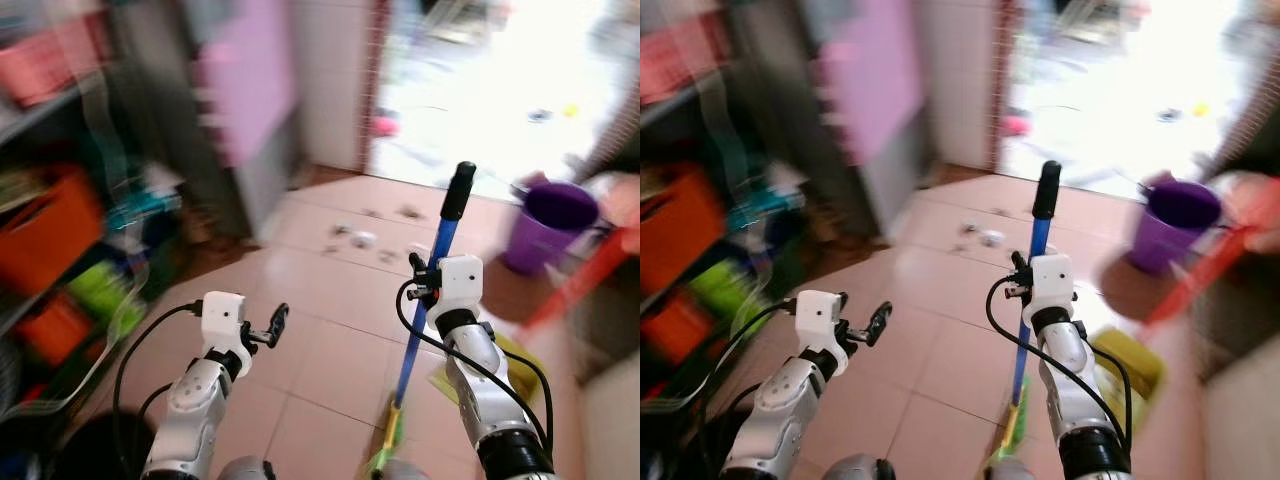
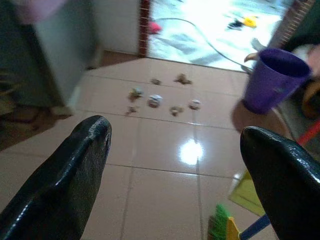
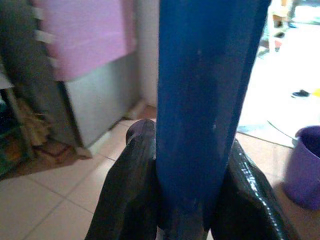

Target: Sweep floor

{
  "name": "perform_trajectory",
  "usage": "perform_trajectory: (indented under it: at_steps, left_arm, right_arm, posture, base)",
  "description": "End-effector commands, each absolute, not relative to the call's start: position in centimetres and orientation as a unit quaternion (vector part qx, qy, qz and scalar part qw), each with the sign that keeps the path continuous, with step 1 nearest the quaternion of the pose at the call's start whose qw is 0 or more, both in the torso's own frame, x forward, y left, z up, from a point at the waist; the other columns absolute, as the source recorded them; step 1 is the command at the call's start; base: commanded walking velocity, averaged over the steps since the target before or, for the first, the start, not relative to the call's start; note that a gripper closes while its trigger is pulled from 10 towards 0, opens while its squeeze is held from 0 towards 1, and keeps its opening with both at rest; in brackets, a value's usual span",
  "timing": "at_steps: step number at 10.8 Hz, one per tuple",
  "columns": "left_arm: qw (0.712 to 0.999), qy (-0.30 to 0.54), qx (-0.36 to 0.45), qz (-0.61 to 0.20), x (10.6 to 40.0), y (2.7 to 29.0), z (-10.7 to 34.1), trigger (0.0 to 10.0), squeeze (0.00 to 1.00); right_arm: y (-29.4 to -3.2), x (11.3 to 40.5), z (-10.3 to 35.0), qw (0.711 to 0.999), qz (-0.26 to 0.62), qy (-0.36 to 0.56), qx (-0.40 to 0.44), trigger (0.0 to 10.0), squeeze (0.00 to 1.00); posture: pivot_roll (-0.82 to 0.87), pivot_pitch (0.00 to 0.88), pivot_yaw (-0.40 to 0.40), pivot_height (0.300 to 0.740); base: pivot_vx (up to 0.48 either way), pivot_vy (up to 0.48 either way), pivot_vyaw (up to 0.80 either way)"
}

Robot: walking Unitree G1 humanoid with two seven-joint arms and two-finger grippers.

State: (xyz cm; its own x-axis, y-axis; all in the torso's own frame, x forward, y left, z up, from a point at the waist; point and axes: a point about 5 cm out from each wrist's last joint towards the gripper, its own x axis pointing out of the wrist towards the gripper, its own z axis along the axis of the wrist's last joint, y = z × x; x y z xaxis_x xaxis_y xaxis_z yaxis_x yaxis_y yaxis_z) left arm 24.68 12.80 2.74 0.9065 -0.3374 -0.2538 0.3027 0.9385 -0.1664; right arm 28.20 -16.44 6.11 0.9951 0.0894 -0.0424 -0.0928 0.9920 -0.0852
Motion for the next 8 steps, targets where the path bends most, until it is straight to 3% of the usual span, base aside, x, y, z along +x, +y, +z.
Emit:
perform_trajectory:
  at_steps: [1,3,4,5,8]
  left_arm:
    - [0.973,0.148,-0.054,-0.169,24.7,12.9,2.5,10.0,0.0]
    - [0.971,0.154,-0.044,-0.176,25.2,12.2,1.8,10.0,0.0]
    - [0.97,0.156,-0.046,-0.18,25.5,12.0,1.8,10.0,0.0]
    - [0.969,0.156,-0.046,-0.186,25.6,12.0,1.8,10.0,0.0]
    - [0.967,0.155,-0.038,-0.198,26.5,11.8,1.7,10.0,0.0]
  right_arm:
    - [-16.3,28.1,6.1,0.997,0.05,0.018,-0.05,10.0,0.0]
    - [-15.6,27.7,4.7,0.995,0.07,0.039,-0.053,10.0,0.0]
    - [-15.2,28.0,4.8,0.995,0.074,0.037,-0.051,10.0,0.0]
    - [-15.0,28.2,4.9,0.995,0.075,0.036,-0.05,10.0,0.0]
    - [-15.2,28.0,4.5,0.996,0.07,0.038,-0.048,10.0,0.0]
  posture:
    - [-0.1,0.019,0.078,0.74]
    - [-0.09,0.0,0.072,0.74]
    - [-0.09,0.0,0.076,0.74]
    - [-0.1,0.0,0.079,0.74]
    - [-0.09,0.0,0.086,0.74]
  base:
    - [0.0,0.0,-0.8]
    - [0.0,0.0,-0.68]
    - [0.0,0.0,0.0]
    - [0.0,0.368,0.0]
    - [0.0,0.48,-0.75]
